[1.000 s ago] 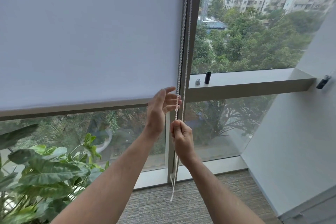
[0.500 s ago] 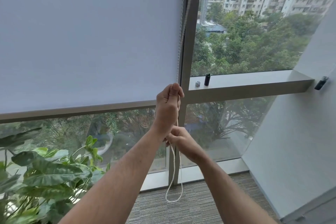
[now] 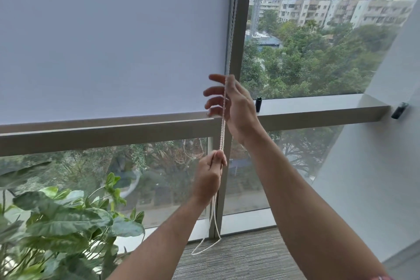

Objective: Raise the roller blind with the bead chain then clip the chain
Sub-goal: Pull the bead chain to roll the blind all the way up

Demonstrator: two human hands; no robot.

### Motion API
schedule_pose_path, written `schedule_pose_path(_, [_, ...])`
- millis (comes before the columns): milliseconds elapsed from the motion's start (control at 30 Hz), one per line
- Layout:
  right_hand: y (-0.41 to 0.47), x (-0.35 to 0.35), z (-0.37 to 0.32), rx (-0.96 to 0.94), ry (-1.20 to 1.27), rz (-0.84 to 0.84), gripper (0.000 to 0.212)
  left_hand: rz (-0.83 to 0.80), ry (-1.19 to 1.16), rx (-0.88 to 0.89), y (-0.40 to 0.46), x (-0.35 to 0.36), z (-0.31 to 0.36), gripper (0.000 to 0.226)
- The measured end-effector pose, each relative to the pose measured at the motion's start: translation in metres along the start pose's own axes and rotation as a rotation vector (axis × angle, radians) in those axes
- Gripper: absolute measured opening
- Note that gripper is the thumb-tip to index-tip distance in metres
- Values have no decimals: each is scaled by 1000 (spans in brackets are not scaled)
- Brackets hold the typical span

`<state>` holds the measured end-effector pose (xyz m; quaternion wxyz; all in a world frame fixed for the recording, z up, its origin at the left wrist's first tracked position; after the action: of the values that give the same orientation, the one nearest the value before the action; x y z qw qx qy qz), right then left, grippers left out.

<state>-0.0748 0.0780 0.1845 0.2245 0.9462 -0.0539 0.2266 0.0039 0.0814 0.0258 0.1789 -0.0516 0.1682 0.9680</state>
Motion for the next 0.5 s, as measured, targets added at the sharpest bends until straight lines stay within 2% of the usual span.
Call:
schedule_pose_path(133, [2,1,-2,-120,-40,70,37,-22,30,-68,-13,1,-36,35])
schedule_pose_path(300, [-7,-3,4,-272,-49,121,36,-107,58,-47,-10,8,-39,36])
schedule_pose_path(400, [-7,-5,1,-311,-78,133,34,-222,35,-43,-5,13,-35,37])
schedule_pose_path(500, [-14,-9,12,-324,-195,138,35,-349,52,-133,11,14,-35,47])
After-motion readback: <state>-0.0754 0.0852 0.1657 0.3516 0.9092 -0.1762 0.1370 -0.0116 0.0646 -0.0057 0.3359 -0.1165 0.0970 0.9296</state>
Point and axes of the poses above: each hand's wrist, its own y-axis towards the middle knuckle, its own x-axis out of the palm, z = x × y, the point moved 8 cm from there along y, towards the middle knuckle, and after that the axes turned 13 degrees about y, right-handed, at the moved point
